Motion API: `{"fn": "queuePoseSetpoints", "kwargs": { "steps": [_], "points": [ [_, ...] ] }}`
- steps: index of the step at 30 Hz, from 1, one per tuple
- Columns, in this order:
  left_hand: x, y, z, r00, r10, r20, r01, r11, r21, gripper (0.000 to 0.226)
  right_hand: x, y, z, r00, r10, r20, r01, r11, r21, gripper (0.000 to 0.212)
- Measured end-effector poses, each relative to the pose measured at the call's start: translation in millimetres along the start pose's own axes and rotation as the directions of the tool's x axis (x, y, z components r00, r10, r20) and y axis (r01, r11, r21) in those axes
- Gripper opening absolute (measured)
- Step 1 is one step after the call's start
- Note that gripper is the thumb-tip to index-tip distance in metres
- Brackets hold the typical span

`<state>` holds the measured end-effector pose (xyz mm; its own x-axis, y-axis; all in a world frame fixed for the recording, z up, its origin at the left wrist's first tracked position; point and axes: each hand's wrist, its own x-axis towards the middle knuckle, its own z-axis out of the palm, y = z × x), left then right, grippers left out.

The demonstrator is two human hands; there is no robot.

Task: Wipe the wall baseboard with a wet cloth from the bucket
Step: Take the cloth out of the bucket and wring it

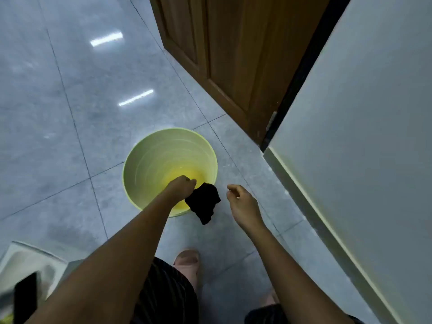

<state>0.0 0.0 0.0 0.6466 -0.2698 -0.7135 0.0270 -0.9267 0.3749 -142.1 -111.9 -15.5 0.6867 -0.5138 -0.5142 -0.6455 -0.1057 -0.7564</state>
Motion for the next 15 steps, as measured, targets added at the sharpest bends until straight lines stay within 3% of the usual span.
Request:
{"fn": "queuePoseSetpoints", "kwargs": {
  "steps": [2, 4, 7, 11, 15],
  "points": [
    [30.0, -10.9, 20.5, 0.978, -0.157, 0.135, 0.161, 0.987, -0.019, 0.053, 22.8, 22.5, 29.4, 0.991, 0.128, 0.037, -0.132, 0.981, 0.143, 0.041],
    [53.4, -13.2, 27.8, 0.931, -0.285, 0.226, 0.307, 0.949, -0.068, 0.066, 40.6, 35.1, 52.0, 0.950, 0.249, 0.186, -0.299, 0.895, 0.330, 0.048],
    [80.6, -11.9, 32.0, 0.897, -0.306, 0.320, 0.330, 0.944, -0.022, 0.076, 57.7, 54.1, 74.1, 0.898, 0.230, 0.376, -0.410, 0.751, 0.518, 0.051],
    [79.7, -16.7, 23.9, 0.925, -0.134, 0.355, 0.213, 0.958, -0.191, 0.073, 46.0, 59.8, 81.7, 0.944, 0.144, 0.298, -0.325, 0.579, 0.748, 0.052],
    [34.9, -19.1, 11.1, 0.979, 0.169, 0.114, -0.101, 0.890, -0.445, 0.057, 0.9, 43.9, 62.0, 0.992, 0.085, 0.092, -0.124, 0.596, 0.793, 0.049]
  ]
}}
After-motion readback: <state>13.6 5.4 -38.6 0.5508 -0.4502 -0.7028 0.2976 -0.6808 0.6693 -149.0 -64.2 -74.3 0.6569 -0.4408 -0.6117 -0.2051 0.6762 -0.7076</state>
